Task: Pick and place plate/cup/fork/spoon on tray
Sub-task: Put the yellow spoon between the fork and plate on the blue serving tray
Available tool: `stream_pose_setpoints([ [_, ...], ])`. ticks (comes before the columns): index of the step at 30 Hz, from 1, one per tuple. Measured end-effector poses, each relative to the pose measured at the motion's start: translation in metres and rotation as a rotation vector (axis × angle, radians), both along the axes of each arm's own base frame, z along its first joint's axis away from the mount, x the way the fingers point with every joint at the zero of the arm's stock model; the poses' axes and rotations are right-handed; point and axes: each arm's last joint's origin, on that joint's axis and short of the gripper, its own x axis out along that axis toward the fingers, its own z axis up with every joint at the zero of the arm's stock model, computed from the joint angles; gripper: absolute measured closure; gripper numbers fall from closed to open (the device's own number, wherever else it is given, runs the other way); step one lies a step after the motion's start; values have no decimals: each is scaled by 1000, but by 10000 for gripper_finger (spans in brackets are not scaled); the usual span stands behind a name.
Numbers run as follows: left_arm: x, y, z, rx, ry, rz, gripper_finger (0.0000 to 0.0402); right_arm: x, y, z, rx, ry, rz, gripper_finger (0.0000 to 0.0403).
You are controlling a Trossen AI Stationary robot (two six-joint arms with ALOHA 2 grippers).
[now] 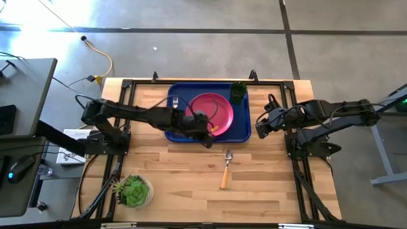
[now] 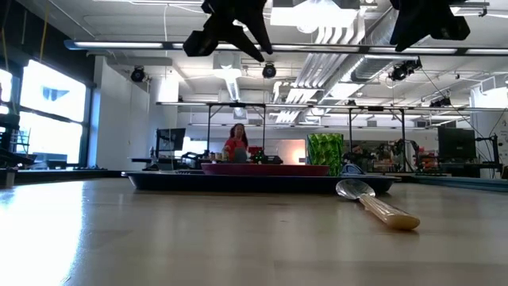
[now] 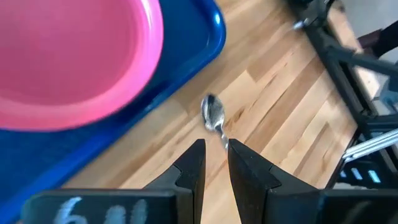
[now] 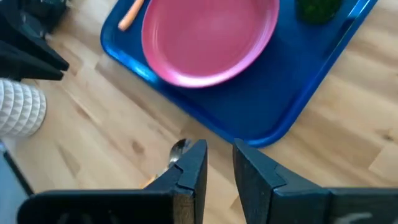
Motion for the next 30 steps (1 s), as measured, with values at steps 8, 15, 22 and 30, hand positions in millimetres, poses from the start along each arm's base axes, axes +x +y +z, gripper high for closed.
stream_pose_setpoints([
  [8, 3, -18, -13, -18, 55, -18, 341, 21, 21, -18, 105, 117, 87, 336],
  [15, -10, -17, -6, -25, 102, -1, 342, 47, 56, -48, 152, 272, 162, 336],
  [22, -18, -16, 6, 3, 80, -44, 342, 78, 89, -79, 210, 282, 146, 336],
  [30, -27, -15, 14, 38, 85, -90, 342, 106, 110, -120, 239, 314, 111, 336],
])
